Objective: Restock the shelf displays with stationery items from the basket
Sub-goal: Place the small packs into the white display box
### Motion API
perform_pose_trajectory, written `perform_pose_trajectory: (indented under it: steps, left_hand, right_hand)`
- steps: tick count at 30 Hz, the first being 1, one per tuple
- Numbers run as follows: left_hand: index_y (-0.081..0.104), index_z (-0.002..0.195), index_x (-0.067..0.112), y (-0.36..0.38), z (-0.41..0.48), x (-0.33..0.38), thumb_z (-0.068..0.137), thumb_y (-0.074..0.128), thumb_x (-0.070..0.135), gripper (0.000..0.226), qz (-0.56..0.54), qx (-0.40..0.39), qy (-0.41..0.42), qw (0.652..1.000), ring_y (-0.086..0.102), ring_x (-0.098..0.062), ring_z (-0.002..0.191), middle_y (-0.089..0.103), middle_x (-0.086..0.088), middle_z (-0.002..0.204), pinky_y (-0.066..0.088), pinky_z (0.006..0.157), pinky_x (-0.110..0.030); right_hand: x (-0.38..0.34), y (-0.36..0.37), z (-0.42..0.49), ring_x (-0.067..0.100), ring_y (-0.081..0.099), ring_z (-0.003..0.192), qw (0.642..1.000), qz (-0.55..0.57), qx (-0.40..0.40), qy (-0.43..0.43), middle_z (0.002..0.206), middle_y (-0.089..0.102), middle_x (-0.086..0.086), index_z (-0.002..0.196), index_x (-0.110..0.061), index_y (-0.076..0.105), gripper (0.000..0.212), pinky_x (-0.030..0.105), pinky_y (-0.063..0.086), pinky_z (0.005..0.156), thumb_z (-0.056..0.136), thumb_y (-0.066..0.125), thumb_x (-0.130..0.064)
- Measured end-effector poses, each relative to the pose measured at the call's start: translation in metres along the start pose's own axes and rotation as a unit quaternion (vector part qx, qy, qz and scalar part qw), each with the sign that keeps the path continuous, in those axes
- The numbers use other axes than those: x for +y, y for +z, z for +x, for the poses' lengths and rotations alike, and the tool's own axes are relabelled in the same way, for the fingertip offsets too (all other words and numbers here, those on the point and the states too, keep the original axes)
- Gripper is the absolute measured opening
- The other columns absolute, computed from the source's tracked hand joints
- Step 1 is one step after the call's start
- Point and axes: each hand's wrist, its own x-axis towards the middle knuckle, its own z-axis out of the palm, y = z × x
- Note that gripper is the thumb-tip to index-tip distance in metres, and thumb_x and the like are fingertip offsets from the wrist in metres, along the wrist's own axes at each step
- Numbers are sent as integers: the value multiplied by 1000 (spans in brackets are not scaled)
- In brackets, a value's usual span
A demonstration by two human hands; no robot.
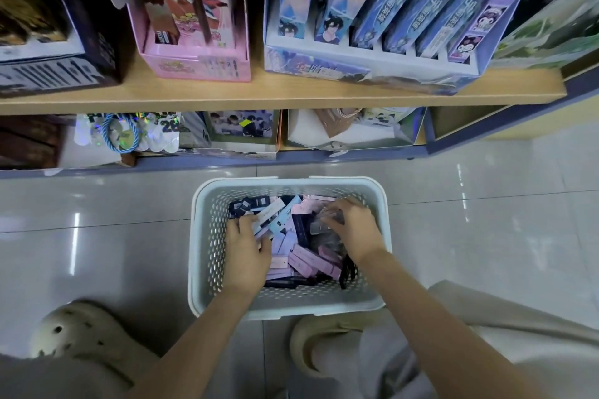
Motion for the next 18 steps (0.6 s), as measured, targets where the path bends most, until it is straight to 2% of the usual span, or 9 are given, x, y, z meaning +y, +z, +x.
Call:
perform_pose_trajectory:
  steps: [2, 4, 5, 7, 9, 11, 13, 16, 18]
  left_hand:
    - [46, 119, 6, 4, -1, 18, 97, 50, 17, 25, -148, -52, -117, 981, 52, -24, 107, 50, -13, 121, 38, 89, -25]
    - [46, 118, 12, 8, -4, 38, 100, 43, 34, 29, -291, -145, -232, 917, 55, -24, 107, 55, -11, 118, 40, 94, -30]
    - [46, 120, 14, 9, -6, 48, 99, 41, 40, 34, -357, -176, -255, 881, 55, -23, 107, 57, -9, 116, 40, 98, -31]
    - [52, 119, 12, 10, -9, 61, 95, 40, 46, 43, -472, -203, -247, 821, 57, -21, 107, 62, -9, 109, 39, 101, -31]
    - [61, 109, 6, 6, -10, 67, 92, 42, 46, 48, -539, -206, -220, 787, 63, -22, 102, 68, -12, 103, 43, 97, -32]
    - [64, 100, 6, -1, -7, 70, 94, 46, 38, 37, -567, -187, -220, 771, 67, -19, 92, 72, -10, 95, 50, 84, -31]
    - [66, 100, 4, -8, -2, 69, 97, 49, 27, 29, -563, -151, -232, 779, 69, -15, 82, 72, -9, 97, 56, 71, -29]
    - [63, 102, 0, -17, 2, 63, 96, 52, 17, 21, -540, -106, -214, 807, 71, -13, 80, 72, -10, 95, 58, 76, -26]
    - [62, 104, 4, -23, 2, 57, 95, 53, 16, 18, -529, -87, -208, 818, 71, -13, 77, 74, -4, 85, 58, 75, -24]
  right_hand:
    - [-6, -4, -11, 5, 55, 73, 997, 62, 53, 6, 97, 59, -2, 102, -9, 67, 15, 7, 45, 61, 87, 67, -13]
    - [-16, -5, -23, 0, 55, 72, 986, 120, 114, 7, 89, 62, -4, 97, -11, 69, 14, 5, 43, 66, 84, 71, -16]
    - [-22, -3, -29, -2, 56, 73, 978, 156, 137, 8, 86, 63, -6, 95, -12, 69, 13, 4, 42, 67, 83, 73, -16]
    - [-36, 2, -38, -3, 59, 76, 963, 219, 160, 10, 87, 66, -6, 95, -14, 69, 14, 3, 41, 71, 81, 74, -16]
    - [-48, 8, -47, -6, 59, 85, 956, 251, 153, -12, 94, 66, -8, 98, -18, 68, 16, 4, 40, 77, 83, 72, -16]
    - [-56, 14, -56, -9, 58, 91, 957, 260, 120, -39, 99, 63, -11, 106, -17, 67, 21, 4, 40, 79, 85, 69, -17]
    - [-57, 18, -64, -12, 56, 93, 963, 251, 72, -67, 103, 61, -9, 115, -13, 65, 27, 3, 41, 77, 89, 65, -21]
    - [-43, 16, -58, -9, 57, 89, 970, 229, 50, -70, 103, 63, -2, 110, -13, 65, 19, 5, 42, 78, 93, 58, -20]
    - [-24, 17, -41, -1, 58, 90, 981, 181, 67, -15, 106, 63, 2, 111, -11, 63, 20, 19, 47, 86, 92, 59, -12]
